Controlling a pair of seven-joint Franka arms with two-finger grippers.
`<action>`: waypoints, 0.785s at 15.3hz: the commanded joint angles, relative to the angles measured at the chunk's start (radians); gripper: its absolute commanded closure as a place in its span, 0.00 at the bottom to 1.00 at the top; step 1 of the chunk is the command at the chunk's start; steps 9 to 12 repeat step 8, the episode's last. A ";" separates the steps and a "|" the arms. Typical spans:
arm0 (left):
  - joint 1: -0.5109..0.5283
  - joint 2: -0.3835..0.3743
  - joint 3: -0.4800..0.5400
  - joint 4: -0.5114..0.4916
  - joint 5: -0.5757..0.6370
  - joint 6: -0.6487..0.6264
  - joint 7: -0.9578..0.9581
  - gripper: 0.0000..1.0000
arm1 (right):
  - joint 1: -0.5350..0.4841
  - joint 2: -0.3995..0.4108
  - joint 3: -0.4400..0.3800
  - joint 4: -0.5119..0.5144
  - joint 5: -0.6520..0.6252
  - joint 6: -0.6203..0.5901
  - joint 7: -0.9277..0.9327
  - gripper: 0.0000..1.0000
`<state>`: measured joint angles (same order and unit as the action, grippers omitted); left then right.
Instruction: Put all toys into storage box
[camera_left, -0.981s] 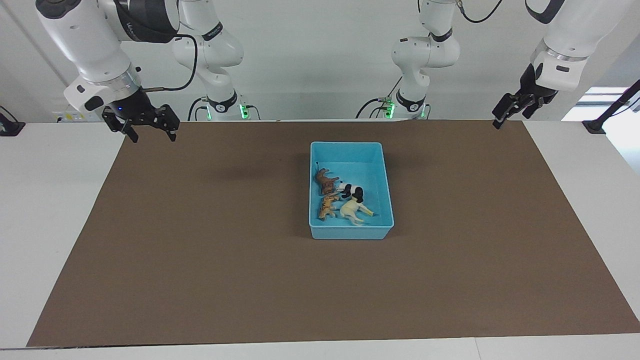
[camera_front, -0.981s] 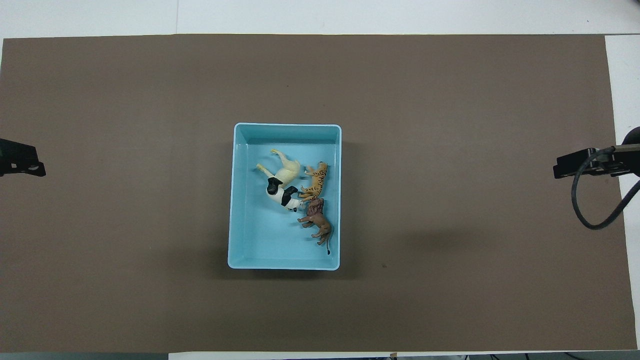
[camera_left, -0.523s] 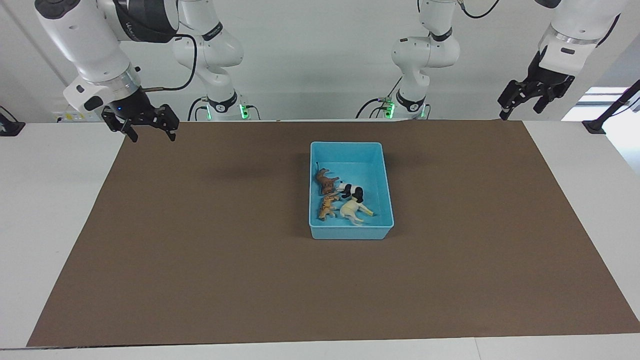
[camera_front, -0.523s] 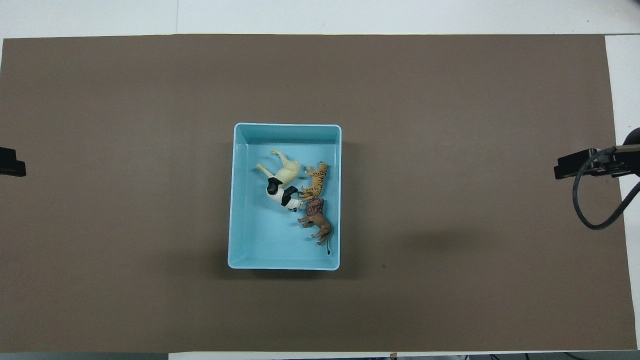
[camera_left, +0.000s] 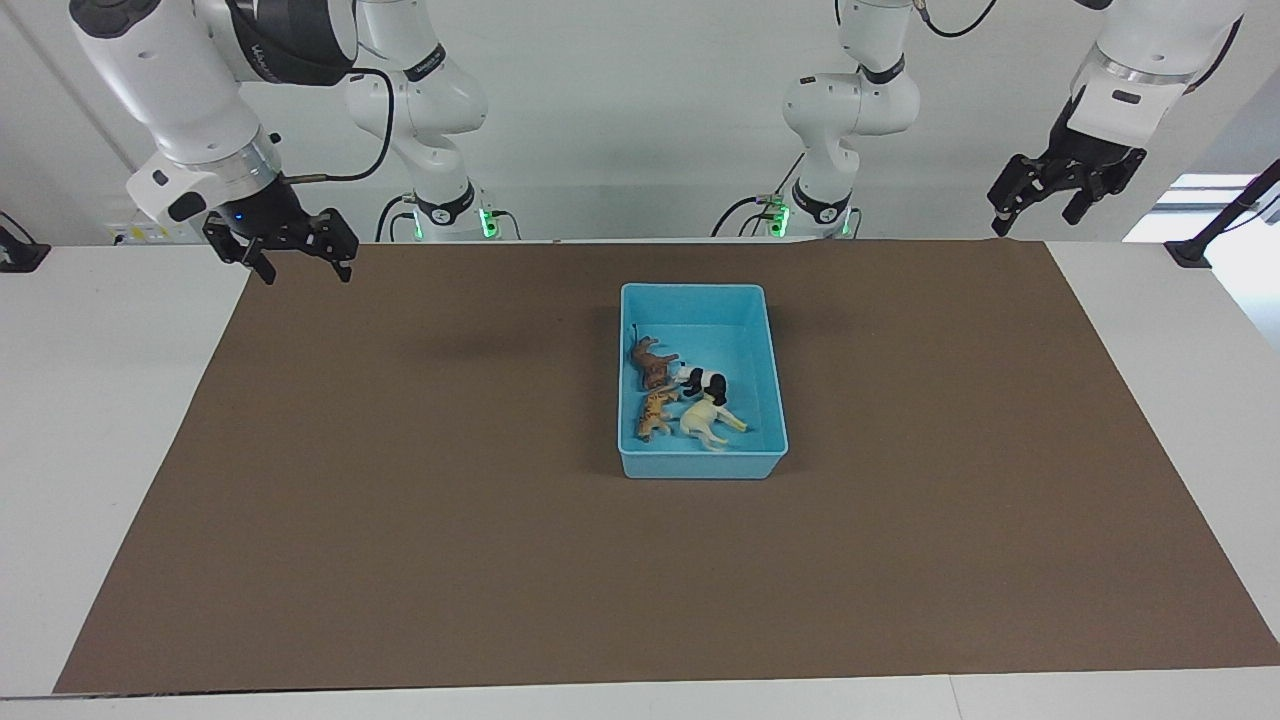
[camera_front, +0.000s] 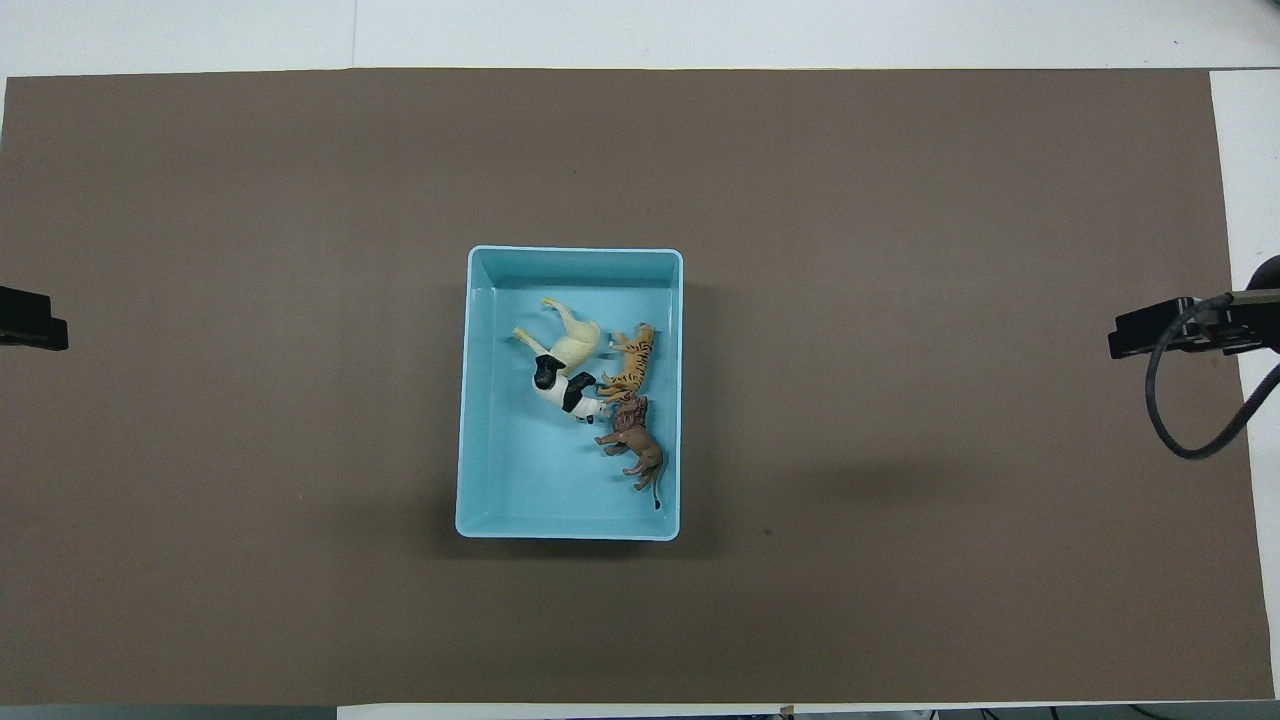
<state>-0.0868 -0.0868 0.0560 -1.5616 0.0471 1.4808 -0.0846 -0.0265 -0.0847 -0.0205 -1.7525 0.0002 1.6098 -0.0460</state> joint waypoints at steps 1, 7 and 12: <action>0.044 0.041 -0.050 0.034 -0.023 -0.017 0.028 0.00 | -0.013 0.003 0.007 0.018 0.001 -0.021 -0.023 0.00; 0.102 0.036 -0.088 0.034 -0.023 -0.025 0.028 0.00 | -0.015 0.003 0.008 0.018 0.001 -0.017 -0.023 0.00; 0.117 0.036 -0.096 0.035 -0.024 -0.028 0.028 0.00 | -0.015 0.003 0.007 0.018 0.001 -0.017 -0.023 0.00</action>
